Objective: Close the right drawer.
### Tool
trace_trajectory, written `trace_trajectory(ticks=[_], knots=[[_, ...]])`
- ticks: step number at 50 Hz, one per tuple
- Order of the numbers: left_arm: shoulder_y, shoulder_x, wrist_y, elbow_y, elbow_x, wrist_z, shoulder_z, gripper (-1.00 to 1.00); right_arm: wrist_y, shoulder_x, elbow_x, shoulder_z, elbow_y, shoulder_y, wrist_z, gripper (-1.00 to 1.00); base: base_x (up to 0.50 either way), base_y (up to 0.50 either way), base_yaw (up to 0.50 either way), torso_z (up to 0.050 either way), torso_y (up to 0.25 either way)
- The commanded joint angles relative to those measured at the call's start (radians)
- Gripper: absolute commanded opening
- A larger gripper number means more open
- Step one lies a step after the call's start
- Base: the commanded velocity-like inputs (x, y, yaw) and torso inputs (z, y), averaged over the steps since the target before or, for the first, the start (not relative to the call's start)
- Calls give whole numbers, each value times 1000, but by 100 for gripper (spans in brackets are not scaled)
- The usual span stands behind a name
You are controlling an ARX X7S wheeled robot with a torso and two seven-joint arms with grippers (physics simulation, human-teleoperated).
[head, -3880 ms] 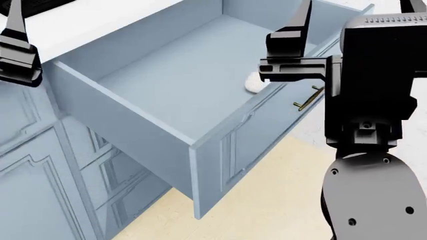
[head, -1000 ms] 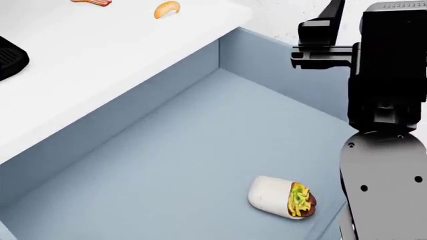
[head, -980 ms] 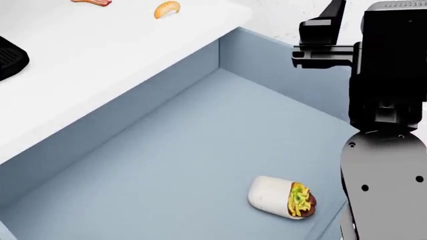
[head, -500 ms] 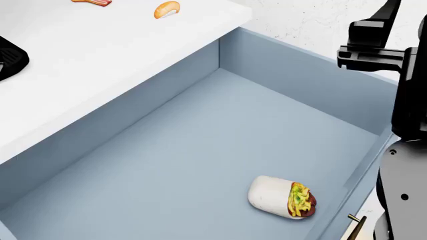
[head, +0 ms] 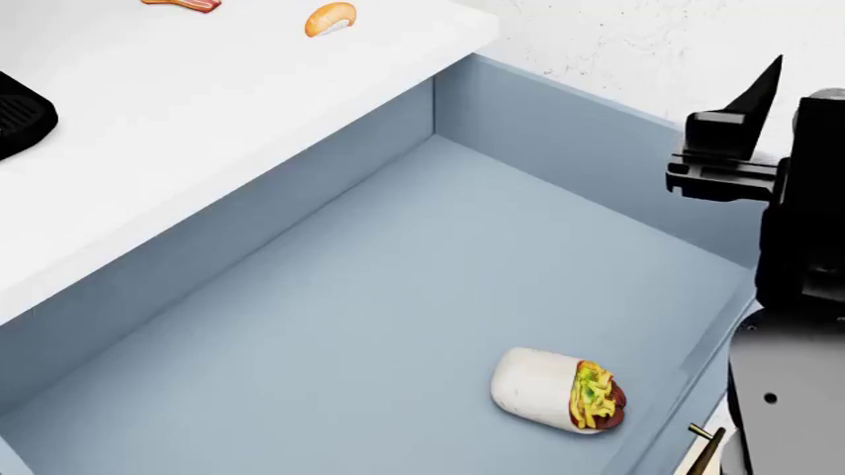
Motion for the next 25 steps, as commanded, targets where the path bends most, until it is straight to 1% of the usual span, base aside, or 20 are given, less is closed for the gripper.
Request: trace_trajectory(ticks=[1,11,25], knots=[[6,-2,3,1,-1,-2,0,100,-53,-13,-9,-3,102,-32,9,100,0,0,0,0,0],[5,-1,2,-4,0,-3,5,100,-114,-22,-11,20,201,-82,32,100,0,0,0,0,0],[18,0,13,-8,-2,-6,5,100,-139,-18,-6,62,211,-149,74,100,0,0,0,0,0]])
